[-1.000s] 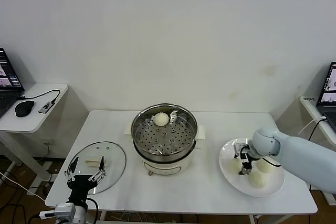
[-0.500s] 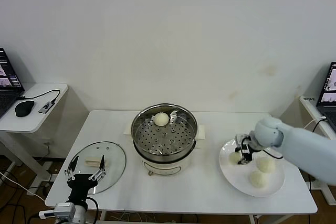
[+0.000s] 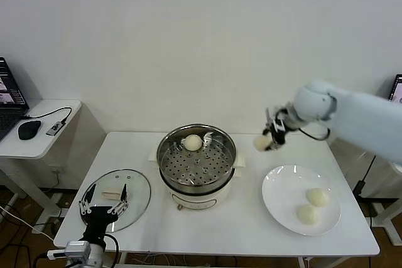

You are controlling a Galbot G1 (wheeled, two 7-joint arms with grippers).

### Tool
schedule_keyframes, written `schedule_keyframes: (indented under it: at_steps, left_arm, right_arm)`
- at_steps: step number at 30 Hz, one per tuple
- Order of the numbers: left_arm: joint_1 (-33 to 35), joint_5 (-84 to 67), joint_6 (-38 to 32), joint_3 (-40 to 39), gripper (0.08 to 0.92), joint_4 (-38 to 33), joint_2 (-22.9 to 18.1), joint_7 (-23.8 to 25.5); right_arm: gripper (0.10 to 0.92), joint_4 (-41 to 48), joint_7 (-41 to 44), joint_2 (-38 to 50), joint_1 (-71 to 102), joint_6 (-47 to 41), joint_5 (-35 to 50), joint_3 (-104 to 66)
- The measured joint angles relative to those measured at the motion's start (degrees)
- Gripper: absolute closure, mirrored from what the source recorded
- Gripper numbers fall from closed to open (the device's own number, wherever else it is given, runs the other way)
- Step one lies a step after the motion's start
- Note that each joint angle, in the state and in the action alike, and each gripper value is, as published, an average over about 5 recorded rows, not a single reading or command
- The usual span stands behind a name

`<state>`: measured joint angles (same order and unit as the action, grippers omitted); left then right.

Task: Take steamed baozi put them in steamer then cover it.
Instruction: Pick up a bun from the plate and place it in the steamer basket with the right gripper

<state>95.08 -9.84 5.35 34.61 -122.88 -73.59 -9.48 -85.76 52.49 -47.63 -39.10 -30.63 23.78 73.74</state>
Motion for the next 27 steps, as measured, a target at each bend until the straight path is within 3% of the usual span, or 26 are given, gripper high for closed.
schedule_keyframes:
  at_steps: [10, 27]
  left_arm:
    - [-0.52, 0.04, 0.0, 0.35, 0.177, 0.45, -0.78, -0.01]
    - [-0.42, 0.07, -0.37, 0.87, 0.177, 0.74, -1.57, 0.0]
  right_arm:
    - [0.491, 4.9, -3.78, -14.6, 0.44, -4.12, 7.93, 0.89]
    - [0.491, 16.64, -7.43, -31.49, 10.21, -6.96, 9.14, 0.32]
